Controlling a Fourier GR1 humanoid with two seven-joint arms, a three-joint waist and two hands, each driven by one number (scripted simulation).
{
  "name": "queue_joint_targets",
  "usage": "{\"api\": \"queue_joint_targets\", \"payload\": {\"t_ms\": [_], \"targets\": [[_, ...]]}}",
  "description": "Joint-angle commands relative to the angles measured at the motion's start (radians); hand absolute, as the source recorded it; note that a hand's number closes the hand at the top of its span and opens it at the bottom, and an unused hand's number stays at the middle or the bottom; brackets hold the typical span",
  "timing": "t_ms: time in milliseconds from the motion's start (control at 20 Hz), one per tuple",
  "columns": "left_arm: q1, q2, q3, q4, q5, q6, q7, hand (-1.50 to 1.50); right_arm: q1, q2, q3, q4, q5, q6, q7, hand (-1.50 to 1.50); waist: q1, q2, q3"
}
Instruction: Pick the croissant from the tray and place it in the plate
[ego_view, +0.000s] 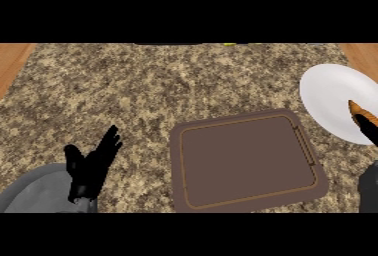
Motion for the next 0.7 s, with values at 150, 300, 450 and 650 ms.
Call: {"api": "queue_joint_targets", "payload": {"t_ms": [150, 300, 450, 650], "targets": [[0.018, 0.001, -0.006, -0.025, -0.011, -0.001, 0.039, 0.00, 0.207, 0.174, 0.175, -0.203, -0.007, -0.002, 0.009, -1.50, 0.000, 0.000, -0.004], [0.020, 0.040, 0.044, 0.035, 0.015, -0.052, -0.014, 0.00, 0.292, 0.176, 0.269, -0.316, 0.024, -0.012, 0.140, -1.50, 0.000, 0.001, -0.004], [-0.020, 0.004, 0.018, 0.022, -0.018, -0.013, 0.015, 0.00, 0.412, 0.178, 0.410, -0.429, 0.028, -0.063, 0.244, -1.50, -0.001, 0.001, -0.004], [-0.044, -0.031, 0.010, 0.040, -0.036, 0.007, 0.027, 0.00, 0.376, 0.179, 0.482, -0.393, 0.090, -0.154, 0.299, -1.50, 0.004, 0.003, -0.003]]}}
